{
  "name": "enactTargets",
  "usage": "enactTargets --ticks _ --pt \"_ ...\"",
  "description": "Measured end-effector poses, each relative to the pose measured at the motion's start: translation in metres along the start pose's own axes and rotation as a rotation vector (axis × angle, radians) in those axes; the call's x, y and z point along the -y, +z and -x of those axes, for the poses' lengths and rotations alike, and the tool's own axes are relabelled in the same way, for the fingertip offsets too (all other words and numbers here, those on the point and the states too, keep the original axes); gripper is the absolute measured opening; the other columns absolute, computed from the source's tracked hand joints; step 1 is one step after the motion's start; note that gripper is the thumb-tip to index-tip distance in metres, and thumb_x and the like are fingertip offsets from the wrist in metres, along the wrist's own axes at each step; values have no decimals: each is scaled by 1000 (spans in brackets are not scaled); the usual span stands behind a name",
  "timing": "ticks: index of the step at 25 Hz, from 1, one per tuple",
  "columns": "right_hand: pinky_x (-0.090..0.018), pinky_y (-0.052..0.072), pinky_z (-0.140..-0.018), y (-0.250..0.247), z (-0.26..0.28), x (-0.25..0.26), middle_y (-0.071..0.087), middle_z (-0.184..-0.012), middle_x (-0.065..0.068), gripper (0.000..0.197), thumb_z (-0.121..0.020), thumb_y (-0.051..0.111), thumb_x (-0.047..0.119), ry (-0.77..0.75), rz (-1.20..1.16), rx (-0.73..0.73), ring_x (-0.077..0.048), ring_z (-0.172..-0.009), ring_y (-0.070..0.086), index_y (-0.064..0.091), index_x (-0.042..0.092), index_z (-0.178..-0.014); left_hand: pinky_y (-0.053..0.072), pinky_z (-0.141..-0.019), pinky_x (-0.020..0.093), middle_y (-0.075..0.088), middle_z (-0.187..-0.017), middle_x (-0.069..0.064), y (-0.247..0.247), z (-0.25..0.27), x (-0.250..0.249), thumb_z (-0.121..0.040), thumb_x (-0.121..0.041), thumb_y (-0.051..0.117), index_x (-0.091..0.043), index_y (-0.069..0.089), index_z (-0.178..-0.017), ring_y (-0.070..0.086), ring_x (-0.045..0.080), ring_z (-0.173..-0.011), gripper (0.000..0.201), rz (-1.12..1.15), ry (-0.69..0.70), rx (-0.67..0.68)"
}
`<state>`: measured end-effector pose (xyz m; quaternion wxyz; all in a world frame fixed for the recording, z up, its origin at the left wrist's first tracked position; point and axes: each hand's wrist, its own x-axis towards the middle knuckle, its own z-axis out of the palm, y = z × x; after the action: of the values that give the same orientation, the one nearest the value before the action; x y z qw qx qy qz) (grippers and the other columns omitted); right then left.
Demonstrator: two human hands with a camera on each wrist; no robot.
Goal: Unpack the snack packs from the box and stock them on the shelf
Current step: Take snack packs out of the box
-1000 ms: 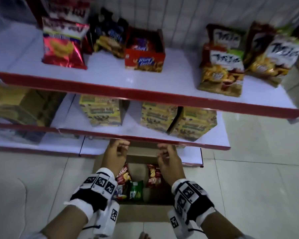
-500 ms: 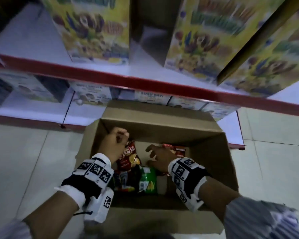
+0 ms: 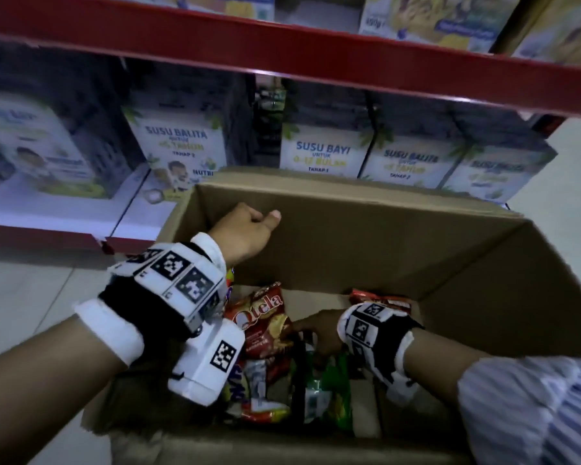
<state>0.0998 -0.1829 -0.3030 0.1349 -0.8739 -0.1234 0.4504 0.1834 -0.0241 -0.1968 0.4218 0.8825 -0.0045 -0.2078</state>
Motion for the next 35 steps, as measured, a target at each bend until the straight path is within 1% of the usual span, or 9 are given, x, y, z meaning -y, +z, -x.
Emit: enactTargets --ticks 2,5,9,15,20,23,26,30,35 --pt "-1 37 -70 -14 9 6 56 -131 -14 65 -84 67 6 -30 8 44 -23 -107 55 39 16 -143 41 -89 30 62 -111 10 -2 8 -5 -96 -47 43 -10 57 -109 57 27 -108 42 -88 31 46" --pt "-24 50 -80 -58 49 19 68 -109 -8 39 -79 75 18 17 9 -88 -19 -89 58 66 9 -116 43 -74 30 60 -100 11 -13 19 -16 -96 -54 35 -18 53 -83 61 29 -100 43 -210 39 114" --pt "-27 46 -66 -117 134 29 67 -78 8 27 -71 77 45 33 -80 -503 -12 -74 61 69 22 -84 56 -55 37 59 -94 8 -32 35 -23 -88 -70 28 -16 52 -109 64 24 -77 63 -35 -24 182" --pt "-33 48 -69 -131 208 59 64 -73 -9 13 -76 75 10 -480 -456 -1056 -22 -73 62 62 7 -76 59 -68 48 70 -99 27 -57 59 -14 -90 -71 14 -5 48 -126 69 42 -91 82 257 -143 595" --pt "-24 52 -85 -113 201 70 66 -96 -10 30 -74 75 -2 -552 -370 -1002 -13 -92 64 66 11 -100 59 -71 46 70 -112 18 -74 70 -25 -76 -74 36 -14 64 -117 68 36 -101 78 821 156 605" --pt "-28 49 -86 -113 210 62 57 -115 -15 50 -80 60 -6 -526 -410 -798 -15 -110 56 54 26 -118 61 -65 40 74 -101 12 -83 75 -33 -76 -40 61 -9 68 -111 73 23 -87 46 894 283 376" --pt "-38 51 -85 -115 210 61 57 -122 -12 55 -72 68 10 -527 -875 -885 -22 -109 58 50 22 -123 58 -82 39 74 -101 6 -81 77 -31 -73 -20 64 -16 75 -91 71 19 -89 22 877 384 281" --pt "-30 55 -72 -111 191 69 63 -118 -3 87 -64 70 47 -349 -857 -867 -14 -92 68 39 19 -141 55 -88 36 68 -119 11 -67 85 -32 -73 -14 61 -8 51 -127 66 22 -106 55 822 429 336" --pt "-13 50 -59 -112 176 66 71 -92 4 30 -82 70 13 -466 -899 -983 -3 -75 68 62 13 -110 59 -78 35 71 -115 6 -62 89 -30 -50 -35 87 -16 52 -128 69 21 -103 87 750 416 380"
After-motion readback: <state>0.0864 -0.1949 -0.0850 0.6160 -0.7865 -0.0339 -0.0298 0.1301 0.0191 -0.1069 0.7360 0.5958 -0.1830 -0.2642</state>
